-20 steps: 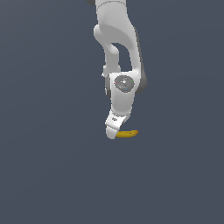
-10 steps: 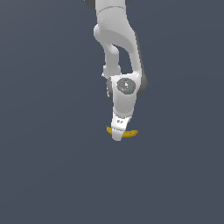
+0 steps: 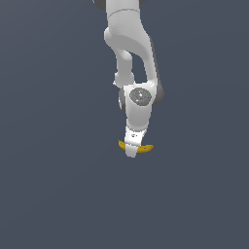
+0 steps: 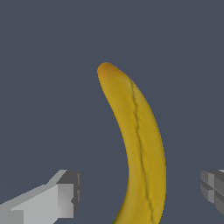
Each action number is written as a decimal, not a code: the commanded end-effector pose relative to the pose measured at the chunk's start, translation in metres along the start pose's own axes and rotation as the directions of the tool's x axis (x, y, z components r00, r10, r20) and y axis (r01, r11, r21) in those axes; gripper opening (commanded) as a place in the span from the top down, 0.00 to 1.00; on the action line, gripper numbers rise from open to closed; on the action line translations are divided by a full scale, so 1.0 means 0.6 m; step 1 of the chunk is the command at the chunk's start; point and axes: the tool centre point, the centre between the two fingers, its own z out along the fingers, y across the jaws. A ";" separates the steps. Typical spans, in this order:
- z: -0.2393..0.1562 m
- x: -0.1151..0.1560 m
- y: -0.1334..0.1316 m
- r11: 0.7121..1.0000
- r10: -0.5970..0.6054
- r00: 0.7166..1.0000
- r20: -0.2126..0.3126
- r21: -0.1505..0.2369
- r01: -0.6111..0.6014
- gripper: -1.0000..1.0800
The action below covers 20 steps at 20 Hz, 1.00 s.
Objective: Pick up the object and move it to a goal position.
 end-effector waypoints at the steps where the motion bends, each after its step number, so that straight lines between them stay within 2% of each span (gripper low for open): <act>1: 0.010 0.000 -0.001 1.000 -0.001 1.000 0.000 0.001 0.001 0.04; 8: 0.063 0.000 -0.002 1.000 -0.004 1.000 0.000 0.001 0.004 0.04; 14: 0.080 0.000 -0.001 1.000 -0.005 1.000 0.000 0.001 0.005 0.04; 15: 0.080 0.000 -0.001 1.000 -0.005 1.000 0.000 0.001 0.005 1.00; 20: 0.080 0.000 -0.001 1.000 -0.005 1.000 0.000 0.001 0.005 1.00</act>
